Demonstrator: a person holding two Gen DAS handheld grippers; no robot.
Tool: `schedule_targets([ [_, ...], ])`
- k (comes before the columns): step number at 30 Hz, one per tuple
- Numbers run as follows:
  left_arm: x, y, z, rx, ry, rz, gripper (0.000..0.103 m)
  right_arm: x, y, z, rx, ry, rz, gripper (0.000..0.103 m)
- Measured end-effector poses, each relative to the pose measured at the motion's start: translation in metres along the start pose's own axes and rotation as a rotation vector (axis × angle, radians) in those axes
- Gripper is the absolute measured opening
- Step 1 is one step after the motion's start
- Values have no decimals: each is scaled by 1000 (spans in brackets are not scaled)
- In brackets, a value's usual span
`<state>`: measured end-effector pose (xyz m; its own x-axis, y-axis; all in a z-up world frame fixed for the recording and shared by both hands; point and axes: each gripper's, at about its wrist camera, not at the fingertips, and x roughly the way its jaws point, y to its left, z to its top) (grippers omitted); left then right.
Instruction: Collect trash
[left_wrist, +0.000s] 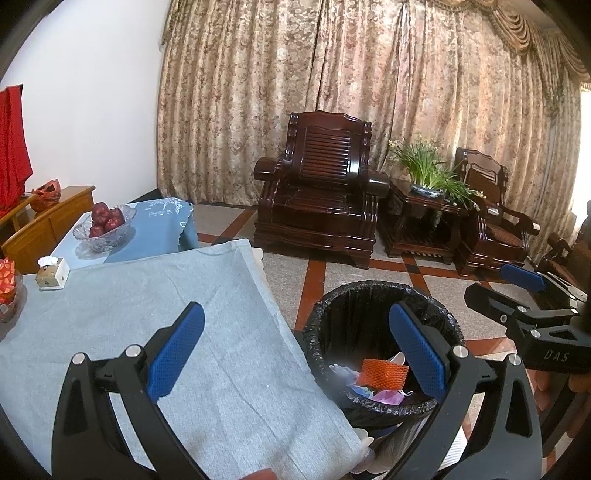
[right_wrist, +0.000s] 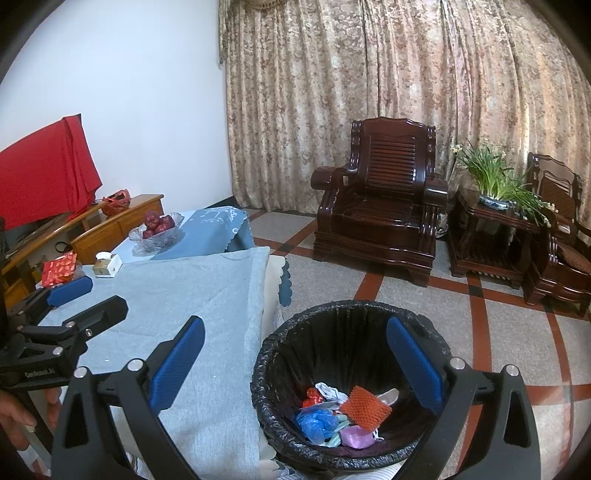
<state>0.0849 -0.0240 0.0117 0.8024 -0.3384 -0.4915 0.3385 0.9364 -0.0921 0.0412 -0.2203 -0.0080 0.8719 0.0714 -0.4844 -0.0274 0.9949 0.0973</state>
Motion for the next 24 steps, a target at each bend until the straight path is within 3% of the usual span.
schedule_targets([
  [24,0,1,0,0,1,1,97,0,0,-1,0,-2,1,97],
])
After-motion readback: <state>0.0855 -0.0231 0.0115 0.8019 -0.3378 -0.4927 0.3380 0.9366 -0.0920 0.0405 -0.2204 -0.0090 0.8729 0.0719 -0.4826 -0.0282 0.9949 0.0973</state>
